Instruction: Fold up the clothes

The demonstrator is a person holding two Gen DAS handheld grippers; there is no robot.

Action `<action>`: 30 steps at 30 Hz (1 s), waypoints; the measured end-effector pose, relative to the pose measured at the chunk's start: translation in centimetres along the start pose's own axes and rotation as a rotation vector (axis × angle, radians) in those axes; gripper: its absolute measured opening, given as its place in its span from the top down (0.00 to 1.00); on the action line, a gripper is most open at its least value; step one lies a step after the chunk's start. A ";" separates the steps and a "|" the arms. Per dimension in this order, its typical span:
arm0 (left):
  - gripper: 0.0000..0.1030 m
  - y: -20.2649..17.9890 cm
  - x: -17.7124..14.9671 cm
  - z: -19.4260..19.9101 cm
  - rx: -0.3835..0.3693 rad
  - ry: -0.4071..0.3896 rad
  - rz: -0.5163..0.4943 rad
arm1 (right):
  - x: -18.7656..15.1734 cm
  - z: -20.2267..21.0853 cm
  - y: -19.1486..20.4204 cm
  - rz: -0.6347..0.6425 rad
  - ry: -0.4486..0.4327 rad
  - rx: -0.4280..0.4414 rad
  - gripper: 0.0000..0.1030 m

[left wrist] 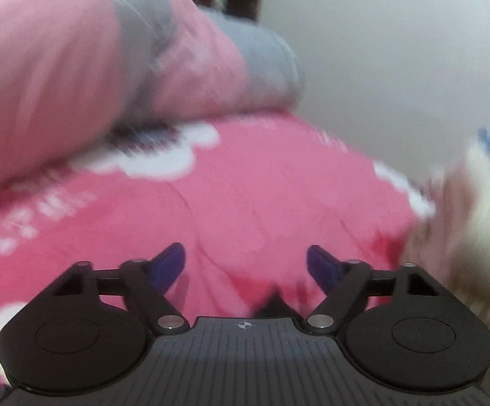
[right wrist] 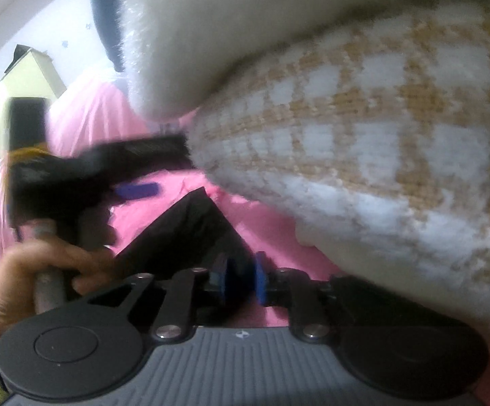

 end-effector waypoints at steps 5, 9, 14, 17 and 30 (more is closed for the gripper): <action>0.13 4.6 2.0 4.0 0.064 -0.023 0.080 | 0.0 0.5 0.0 -0.003 -0.004 0.010 0.71; 0.12 7.2 1.4 9.1 0.086 -0.037 0.049 | 0.1 0.7 0.1 -0.007 -0.005 0.015 0.69; 0.12 7.0 -4.3 16.4 0.063 -0.012 -0.110 | 0.5 2.3 0.1 0.007 -0.008 0.041 0.57; 0.12 6.5 -7.8 19.6 0.066 0.008 -0.177 | 0.6 2.6 0.6 0.033 -0.018 0.032 0.53; 0.24 10.4 -5.9 10.5 0.201 0.072 -0.158 | 0.5 1.6 0.5 0.046 0.000 0.025 0.53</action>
Point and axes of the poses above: each gripper's, at about its wrist camera, not at the fingertips, and z roughly against the way its jaws point, y to its left, x to its top, the point moved 4 cm from there along -z, roughly the way its jaws point, and after that the axes turned 14 degrees about x, right-handed, at the moved point
